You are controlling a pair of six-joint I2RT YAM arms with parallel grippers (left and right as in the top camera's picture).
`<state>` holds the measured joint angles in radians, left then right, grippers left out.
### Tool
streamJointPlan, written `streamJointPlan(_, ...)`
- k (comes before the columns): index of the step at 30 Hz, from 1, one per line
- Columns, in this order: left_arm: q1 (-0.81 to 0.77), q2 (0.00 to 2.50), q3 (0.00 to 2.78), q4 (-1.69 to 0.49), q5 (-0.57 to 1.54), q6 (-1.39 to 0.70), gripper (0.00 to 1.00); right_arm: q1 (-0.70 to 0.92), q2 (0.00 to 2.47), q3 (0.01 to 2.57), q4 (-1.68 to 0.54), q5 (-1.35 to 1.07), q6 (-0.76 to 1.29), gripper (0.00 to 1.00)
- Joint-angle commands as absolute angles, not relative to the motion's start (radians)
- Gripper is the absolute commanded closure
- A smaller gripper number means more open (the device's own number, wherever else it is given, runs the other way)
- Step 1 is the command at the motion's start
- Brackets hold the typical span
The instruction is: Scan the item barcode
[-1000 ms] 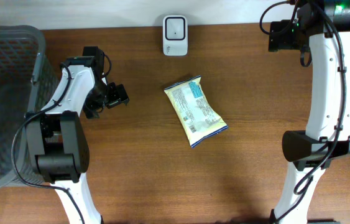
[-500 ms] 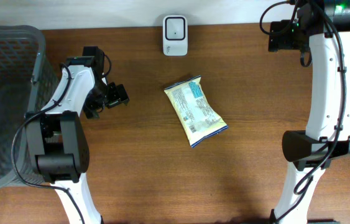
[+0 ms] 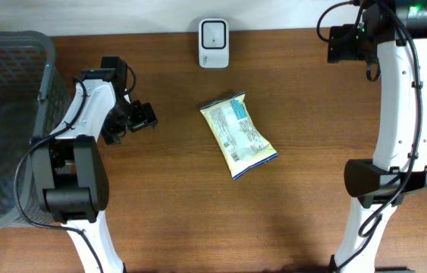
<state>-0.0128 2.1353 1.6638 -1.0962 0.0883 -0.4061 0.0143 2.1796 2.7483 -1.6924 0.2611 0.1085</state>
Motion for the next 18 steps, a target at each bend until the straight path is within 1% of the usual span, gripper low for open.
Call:
streamJointPlan(1,-0.012,2.110,1.673,-1.097,0.078,-0.414,0.01,0.012,2.184,2.745,-1.698,0.255,0.112,0.01)
streamJointPlan(9,-0.012,2.110,1.673,-1.097,0.078,-0.414,0.01,0.012,2.184,2.745,-1.695,0.247,0.112,0.02)
streamJointPlan(13,-0.012,2.110,1.673,-1.097,0.078,-0.414,0.01,0.012,2.184,2.745,-1.634,0.121,0.112,0.01)
streamJointPlan(18,-0.010,2.110,1.673,-1.097,0.078,-0.414,0.01,0.013,2.184,2.745,-1.596,0.047,0.112,0.01)
